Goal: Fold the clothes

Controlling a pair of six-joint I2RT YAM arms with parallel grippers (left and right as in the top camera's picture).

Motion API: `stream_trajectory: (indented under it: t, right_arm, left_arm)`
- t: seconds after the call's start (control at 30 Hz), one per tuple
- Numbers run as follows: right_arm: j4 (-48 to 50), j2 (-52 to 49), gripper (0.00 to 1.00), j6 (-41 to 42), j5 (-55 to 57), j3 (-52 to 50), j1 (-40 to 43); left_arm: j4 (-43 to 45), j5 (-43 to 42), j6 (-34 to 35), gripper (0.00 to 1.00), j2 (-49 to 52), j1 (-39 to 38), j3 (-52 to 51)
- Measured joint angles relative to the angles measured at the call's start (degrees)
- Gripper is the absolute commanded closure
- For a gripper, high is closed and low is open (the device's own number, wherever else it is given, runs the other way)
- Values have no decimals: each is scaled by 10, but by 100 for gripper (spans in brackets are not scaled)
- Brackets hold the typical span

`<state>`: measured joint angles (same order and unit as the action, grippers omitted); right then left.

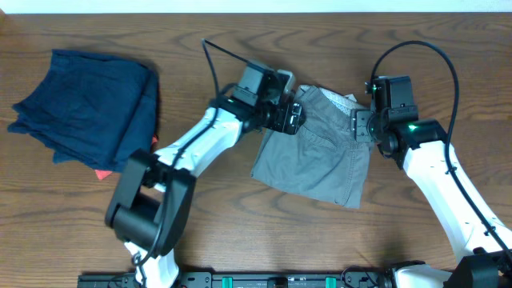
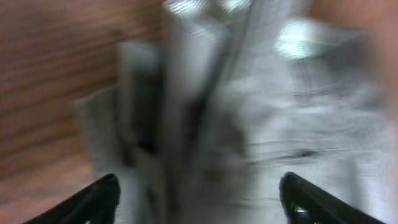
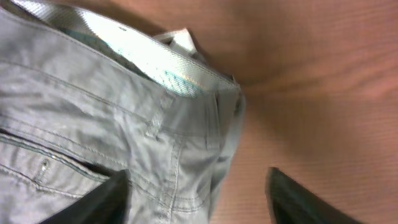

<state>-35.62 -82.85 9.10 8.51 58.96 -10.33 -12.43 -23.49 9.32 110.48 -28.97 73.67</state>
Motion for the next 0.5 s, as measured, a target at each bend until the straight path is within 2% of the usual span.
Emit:
stream_trajectory:
  t: [0.07, 0.17, 0.5]
  right_arm:
    - [-10, 0, 57, 3, 0, 0, 2]
    - [-20, 0, 61, 10, -2, 0, 3]
    - [-35, 0, 61, 20, -22, 0, 3]
  left_arm:
    - [-1, 43, -4, 27, 16, -1, 0]
    - [2, 78, -4, 28, 39, 0, 0]
    - [23, 92, -6, 26, 84, -1, 13]
